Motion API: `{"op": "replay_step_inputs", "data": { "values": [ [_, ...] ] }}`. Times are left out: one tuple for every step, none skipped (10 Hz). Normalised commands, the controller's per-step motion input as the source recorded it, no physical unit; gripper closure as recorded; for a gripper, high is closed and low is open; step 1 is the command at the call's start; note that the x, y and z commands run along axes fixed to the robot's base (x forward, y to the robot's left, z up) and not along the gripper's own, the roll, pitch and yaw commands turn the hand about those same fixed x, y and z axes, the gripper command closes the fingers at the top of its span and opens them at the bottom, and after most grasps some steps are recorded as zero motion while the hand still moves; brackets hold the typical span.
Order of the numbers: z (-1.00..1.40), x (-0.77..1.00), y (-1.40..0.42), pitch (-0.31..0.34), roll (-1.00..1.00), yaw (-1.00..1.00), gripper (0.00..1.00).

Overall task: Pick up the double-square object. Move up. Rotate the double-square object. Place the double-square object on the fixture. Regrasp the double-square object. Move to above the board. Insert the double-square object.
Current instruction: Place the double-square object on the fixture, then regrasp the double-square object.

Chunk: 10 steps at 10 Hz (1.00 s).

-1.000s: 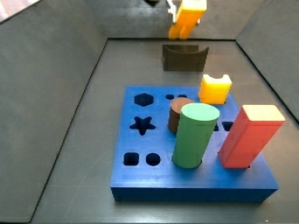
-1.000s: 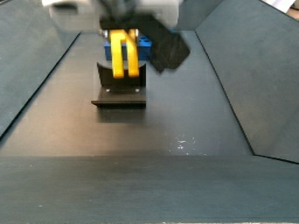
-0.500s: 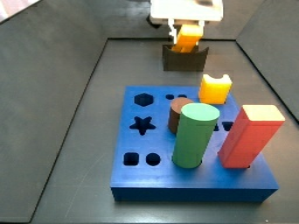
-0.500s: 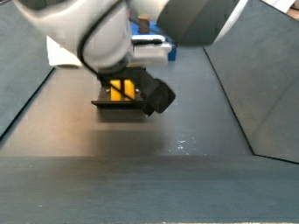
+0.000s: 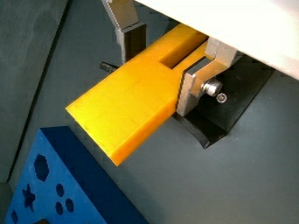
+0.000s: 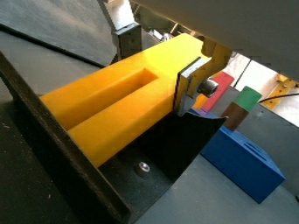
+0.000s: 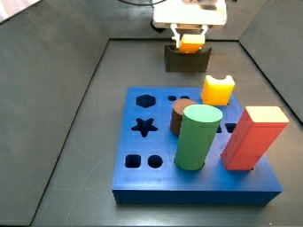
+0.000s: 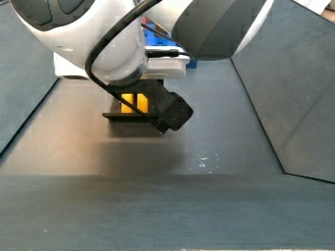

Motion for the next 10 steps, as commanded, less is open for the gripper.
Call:
{"op": "replay_step_inputs", "data": {
  "values": [
    [0.0, 0.0, 0.0, 0.0, 0.0, 0.0, 0.0],
    [1.0, 0.0, 0.0, -0.073, 0.0, -0.01, 0.0],
    [1.0, -0.01, 0.01, -0.067, 0.01, 0.01, 0.0],
    [1.0, -0.03, 0.0, -0.05, 0.03, 0.03, 0.0],
    [1.0, -0.04, 0.0, -0.02, 0.05, 0.05, 0.0],
    [1.0, -0.04, 0.0, 0.006, 0.05, 0.05, 0.0],
    [0.92, -0.04, 0.0, 0.026, 0.06, 0.05, 0.0],
    [0.69, -0.03, 0.0, 0.059, 0.06, 0.04, 0.0],
    [0.51, -0.03, 0.0, 0.081, 0.05, 0.03, 0.0],
    [0.27, -0.03, 0.01, 0.101, 0.05, 0.01, 0.0]
  ]
}}
